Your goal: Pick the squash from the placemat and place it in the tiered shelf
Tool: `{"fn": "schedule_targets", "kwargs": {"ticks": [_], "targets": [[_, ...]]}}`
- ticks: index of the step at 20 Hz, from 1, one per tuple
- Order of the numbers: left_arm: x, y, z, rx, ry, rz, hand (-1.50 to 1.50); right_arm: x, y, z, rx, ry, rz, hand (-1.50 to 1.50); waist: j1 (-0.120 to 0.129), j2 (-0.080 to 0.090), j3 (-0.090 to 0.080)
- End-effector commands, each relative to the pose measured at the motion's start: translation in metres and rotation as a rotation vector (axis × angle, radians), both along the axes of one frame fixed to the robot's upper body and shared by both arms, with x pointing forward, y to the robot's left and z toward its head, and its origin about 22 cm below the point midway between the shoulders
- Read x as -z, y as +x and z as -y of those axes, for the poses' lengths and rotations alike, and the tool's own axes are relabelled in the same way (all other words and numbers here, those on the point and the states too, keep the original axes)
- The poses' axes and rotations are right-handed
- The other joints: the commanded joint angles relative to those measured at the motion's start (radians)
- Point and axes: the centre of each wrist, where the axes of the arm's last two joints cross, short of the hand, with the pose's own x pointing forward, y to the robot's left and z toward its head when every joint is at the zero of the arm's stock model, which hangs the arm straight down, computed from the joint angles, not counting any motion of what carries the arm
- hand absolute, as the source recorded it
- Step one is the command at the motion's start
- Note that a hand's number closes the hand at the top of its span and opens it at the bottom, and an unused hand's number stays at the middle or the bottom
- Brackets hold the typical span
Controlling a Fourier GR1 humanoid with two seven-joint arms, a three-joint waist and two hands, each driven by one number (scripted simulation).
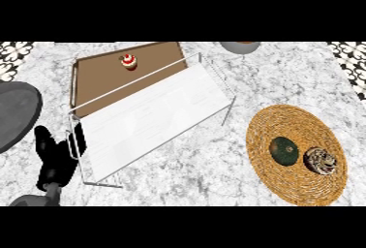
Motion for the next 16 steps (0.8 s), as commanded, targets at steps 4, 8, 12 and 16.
{"fn": "schedule_targets", "kwargs": {"ticks": [4,8,12,16], "targets": [[0.013,-0.002,-0.014,-0.006,0.001,-0.013,0.00,-0.046,0.013,-0.058,0.033,-0.160,-0.071,-1.50,-0.008,-0.002,-0.002],[0.001,0.005,0.003,-0.004,-0.008,0.000,0.00,-0.038,0.023,-0.102,0.120,-0.195,-0.083,-1.50,0.006,0.000,0.000],[0.004,0.011,-0.002,0.000,-0.010,-0.007,0.00,-0.043,0.021,-0.135,0.174,-0.315,-0.111,-1.50,0.007,0.001,0.000],[0.000,0.001,0.006,0.022,0.001,0.003,0.00,-0.023,0.027,-0.167,0.173,-0.360,-0.190,-1.50,0.015,0.001,0.001]]}}
